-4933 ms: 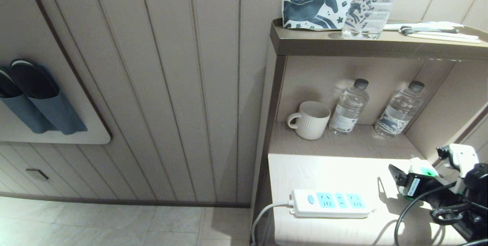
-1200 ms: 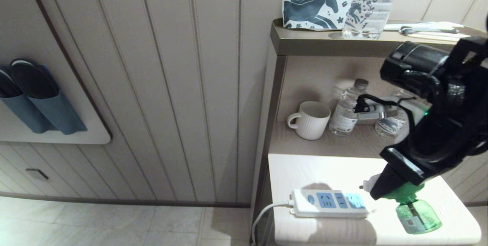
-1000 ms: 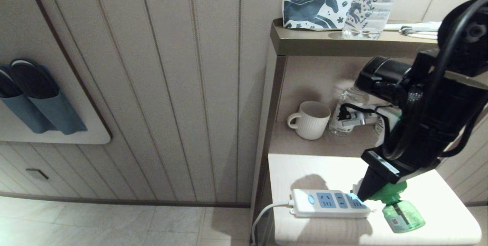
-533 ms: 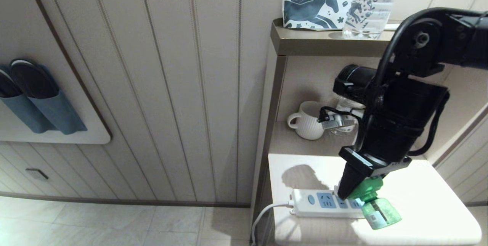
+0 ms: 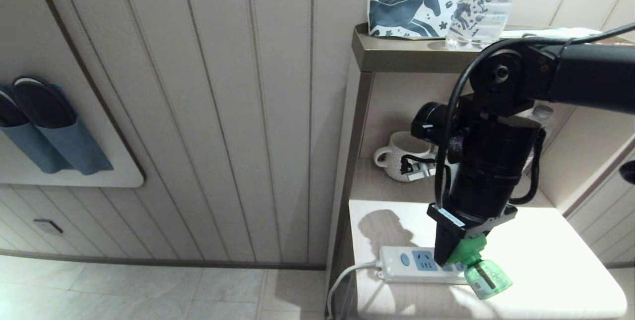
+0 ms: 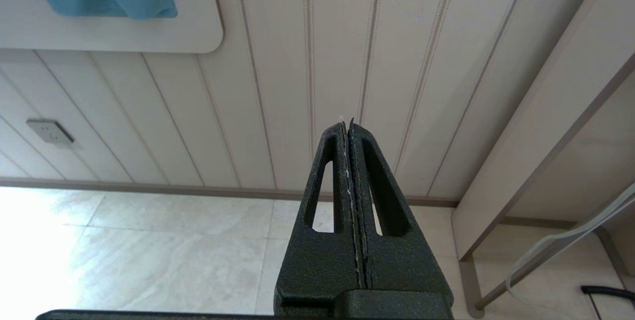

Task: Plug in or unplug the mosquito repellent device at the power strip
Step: Insert the plug into the socket

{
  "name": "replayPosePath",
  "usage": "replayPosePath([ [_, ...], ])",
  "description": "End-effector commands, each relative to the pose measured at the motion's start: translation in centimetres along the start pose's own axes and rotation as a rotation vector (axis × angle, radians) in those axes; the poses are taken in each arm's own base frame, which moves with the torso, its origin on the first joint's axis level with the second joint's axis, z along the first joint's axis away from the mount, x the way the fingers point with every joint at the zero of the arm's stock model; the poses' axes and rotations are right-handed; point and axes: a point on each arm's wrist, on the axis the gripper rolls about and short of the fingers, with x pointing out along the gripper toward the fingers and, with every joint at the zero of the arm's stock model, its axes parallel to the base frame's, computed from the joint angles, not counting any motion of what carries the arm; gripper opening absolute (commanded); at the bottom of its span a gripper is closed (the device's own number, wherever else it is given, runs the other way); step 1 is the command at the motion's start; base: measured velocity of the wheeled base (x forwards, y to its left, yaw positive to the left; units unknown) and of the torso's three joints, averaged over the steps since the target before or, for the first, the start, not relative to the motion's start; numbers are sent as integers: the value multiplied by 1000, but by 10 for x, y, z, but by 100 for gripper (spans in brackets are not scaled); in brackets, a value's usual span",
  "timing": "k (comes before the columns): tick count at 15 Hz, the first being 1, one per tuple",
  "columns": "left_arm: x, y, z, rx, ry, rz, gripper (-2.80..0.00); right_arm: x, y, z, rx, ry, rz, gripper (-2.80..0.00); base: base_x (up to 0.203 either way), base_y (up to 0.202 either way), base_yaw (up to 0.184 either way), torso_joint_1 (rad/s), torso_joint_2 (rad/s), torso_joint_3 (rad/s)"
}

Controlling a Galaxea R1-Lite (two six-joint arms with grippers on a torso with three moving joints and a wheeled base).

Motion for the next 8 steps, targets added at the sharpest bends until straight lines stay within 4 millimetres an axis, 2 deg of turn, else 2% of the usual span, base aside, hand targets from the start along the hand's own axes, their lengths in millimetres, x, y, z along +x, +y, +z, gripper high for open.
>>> replayPosePath([
  [1,0,0,0,-1,1,0,-280,5,0,-1,3,63,-4,-280,0,0,0,0,0,0],
  [8,0,0,0,-1,1,0,-280,19,8,8,-20,108,-17,-280,0,0,0,0,0,0],
])
